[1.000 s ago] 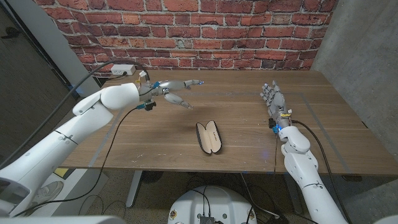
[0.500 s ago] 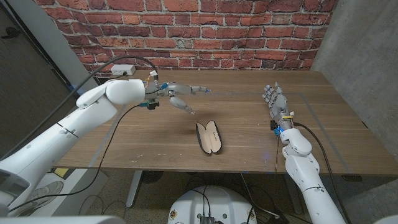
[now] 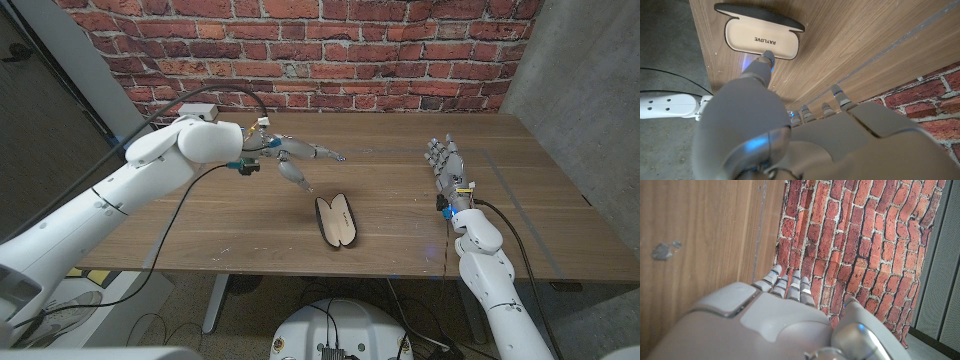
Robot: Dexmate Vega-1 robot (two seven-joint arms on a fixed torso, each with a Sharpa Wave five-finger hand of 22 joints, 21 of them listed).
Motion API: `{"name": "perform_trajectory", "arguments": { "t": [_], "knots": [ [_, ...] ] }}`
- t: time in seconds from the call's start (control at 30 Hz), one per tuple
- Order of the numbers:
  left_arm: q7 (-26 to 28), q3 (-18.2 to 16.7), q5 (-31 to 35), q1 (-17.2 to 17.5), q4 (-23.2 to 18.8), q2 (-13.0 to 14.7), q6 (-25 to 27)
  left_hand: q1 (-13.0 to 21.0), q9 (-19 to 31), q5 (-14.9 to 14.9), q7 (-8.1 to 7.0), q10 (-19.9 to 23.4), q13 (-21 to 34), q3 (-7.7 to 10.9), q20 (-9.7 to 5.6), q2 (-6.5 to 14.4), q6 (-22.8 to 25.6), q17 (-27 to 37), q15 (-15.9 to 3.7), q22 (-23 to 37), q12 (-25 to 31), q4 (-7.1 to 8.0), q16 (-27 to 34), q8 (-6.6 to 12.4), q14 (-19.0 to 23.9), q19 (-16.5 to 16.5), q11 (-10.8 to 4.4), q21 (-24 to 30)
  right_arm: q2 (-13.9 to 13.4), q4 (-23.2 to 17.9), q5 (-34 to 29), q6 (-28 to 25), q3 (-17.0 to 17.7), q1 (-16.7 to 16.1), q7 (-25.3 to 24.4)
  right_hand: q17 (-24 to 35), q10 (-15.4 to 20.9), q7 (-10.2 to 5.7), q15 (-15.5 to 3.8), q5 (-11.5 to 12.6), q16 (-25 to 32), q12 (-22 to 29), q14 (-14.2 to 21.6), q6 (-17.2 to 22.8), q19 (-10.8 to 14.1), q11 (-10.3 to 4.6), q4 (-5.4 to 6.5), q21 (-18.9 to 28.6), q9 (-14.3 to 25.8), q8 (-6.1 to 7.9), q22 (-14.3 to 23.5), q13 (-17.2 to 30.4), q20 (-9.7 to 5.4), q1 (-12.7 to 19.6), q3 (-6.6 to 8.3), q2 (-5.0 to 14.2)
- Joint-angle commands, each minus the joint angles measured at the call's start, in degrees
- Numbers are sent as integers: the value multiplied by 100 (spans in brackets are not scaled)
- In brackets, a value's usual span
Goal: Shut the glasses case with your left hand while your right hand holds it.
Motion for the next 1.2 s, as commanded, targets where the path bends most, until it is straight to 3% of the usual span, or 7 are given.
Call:
{"name": "perform_trajectory", "arguments": {
  "t": [0.03, 0.3, 0.57, 0.93, 1.2],
  "knots": [
    [-708, 324, 492, -357, -379, 101, 119, -1, 30, -27, -18, 118, 38, -31, 4, 3, 106, 14, 7, 10, 66, 30, -12, 72, -106, -68, 1, -17, 78, 67, -21, 14, -19, 31, -57, 28, 78, 12, -10, 42, 39, 58, 29, 57, 73, 3, 19, -14, 30, 26, 5, 10, -116, -45, 9, 44],
    [-990, 542, 715, -577, -375, 45, -2, 59, 99, -96, -76, 326, 112, -98, 4, 60, 474, 12, 1, 12, 179, 57, 22, 242, -103, -76, -39, -50, 119, 99, -55, 38, -31, 55, -124, 28, 103, 16, 2, 43, 44, 63, 62, 68, 94, 1, 28, -18, 30, 25, 5, 10, -113, -55, 3, 36],
    [-951, 738, 1030, -685, -332, -70, -367, 32, 184, -141, -10, 550, 203, -262, 2, -60, 899, 21, -58, 7, 300, 80, 83, 439, 51, -33, 29, -79, 143, 100, -64, 47, -19, 50, -168, 27, 135, 31, -4, 46, 44, 68, 90, 98, 117, -16, 35, -24, 30, 29, 6, 10, -111, -62, -1, 31],
    [-648, 868, 1724, -588, -440, -128, -906, 149, 307, -145, -78, 841, 337, -375, -3, -99, 1463, 29, -147, 11, 435, 62, 143, 726, 298, 121, -16, -76, 173, 121, -54, 103, 18, 22, -196, 25, 158, 33, -9, 50, 40, 68, 115, 111, 152, -10, 43, -30, 30, 25, 6, 10, -117, -69, -6, 25],
    [-839, 1023, 2007, -610, -440, -245, -1055, 206, 372, -146, -99, 987, 413, -430, -17, -112, 1664, 46, -209, 10, 487, 64, 168, 850, 416, 169, -63, -91, 195, 200, -28, 127, 33, 38, -196, 24, 188, 36, -7, 52, 39, 73, 135, 112, 159, -17, 47, -40, 30, 20, 7, 10, -116, -72, -7, 22]
  ]
}}
